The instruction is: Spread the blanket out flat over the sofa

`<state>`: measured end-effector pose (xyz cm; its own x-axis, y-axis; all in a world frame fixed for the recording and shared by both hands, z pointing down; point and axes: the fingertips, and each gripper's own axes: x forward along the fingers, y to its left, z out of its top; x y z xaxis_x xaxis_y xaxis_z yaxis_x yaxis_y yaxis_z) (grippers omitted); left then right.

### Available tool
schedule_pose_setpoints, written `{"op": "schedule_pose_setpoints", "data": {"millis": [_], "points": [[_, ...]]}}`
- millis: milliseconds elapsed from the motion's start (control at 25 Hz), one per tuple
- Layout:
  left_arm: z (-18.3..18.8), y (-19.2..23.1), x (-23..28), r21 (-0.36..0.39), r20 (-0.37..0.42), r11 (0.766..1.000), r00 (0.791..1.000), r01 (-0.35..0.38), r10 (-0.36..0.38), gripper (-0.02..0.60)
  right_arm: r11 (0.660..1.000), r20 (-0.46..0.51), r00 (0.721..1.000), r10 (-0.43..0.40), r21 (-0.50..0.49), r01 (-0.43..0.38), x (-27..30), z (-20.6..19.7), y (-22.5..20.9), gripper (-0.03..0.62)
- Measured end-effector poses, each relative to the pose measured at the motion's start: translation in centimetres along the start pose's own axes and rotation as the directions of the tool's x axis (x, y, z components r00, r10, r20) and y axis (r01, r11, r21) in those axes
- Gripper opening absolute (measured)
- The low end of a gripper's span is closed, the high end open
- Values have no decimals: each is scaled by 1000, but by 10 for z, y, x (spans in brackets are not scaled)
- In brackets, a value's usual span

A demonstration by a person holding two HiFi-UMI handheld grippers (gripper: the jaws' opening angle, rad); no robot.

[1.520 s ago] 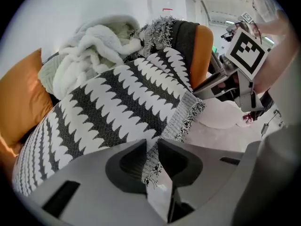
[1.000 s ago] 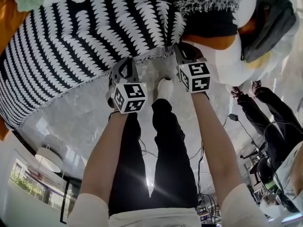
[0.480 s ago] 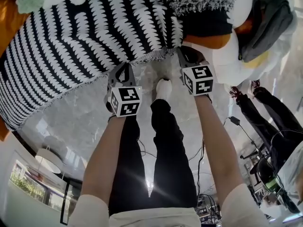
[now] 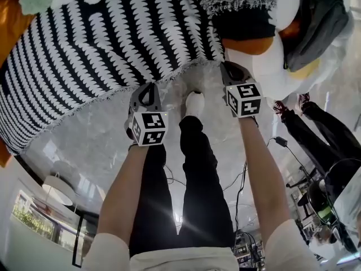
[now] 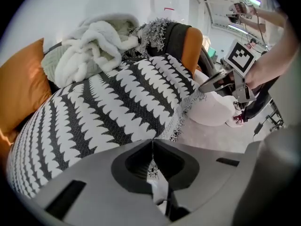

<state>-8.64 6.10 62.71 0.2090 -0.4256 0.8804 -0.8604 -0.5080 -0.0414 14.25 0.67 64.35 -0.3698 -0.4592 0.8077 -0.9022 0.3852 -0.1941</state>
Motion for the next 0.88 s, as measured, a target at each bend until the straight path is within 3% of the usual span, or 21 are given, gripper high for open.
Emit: {"op": "schedule_pose_setpoints", "data": {"millis": [320, 480, 600, 760, 880], "points": [[3, 3, -45, 20, 25, 1000, 1000, 17, -17, 26, 999, -40, 999, -31, 13, 31, -53, -13, 2, 26], [-10, -1, -12, 52, -7, 998, 1000, 28, -28, 26, 999, -68, 997, -44, 26, 46, -26, -32, -11, 26], [-17, 1, 5, 32, -47, 999, 998, 36, -35, 26, 998, -98, 994, -51, 36, 55, -7, -40, -15, 26], [-20, 23, -5, -14, -66, 1000, 998, 7, -8, 26, 999, -87, 996, -26, 26, 28, 3, -24, 4, 28], [-19, 27, -7, 6, -67, 1000, 998, 1, 0, 26, 998, -91, 995, -33, 44, 37, 5, -26, 10, 28]]}}
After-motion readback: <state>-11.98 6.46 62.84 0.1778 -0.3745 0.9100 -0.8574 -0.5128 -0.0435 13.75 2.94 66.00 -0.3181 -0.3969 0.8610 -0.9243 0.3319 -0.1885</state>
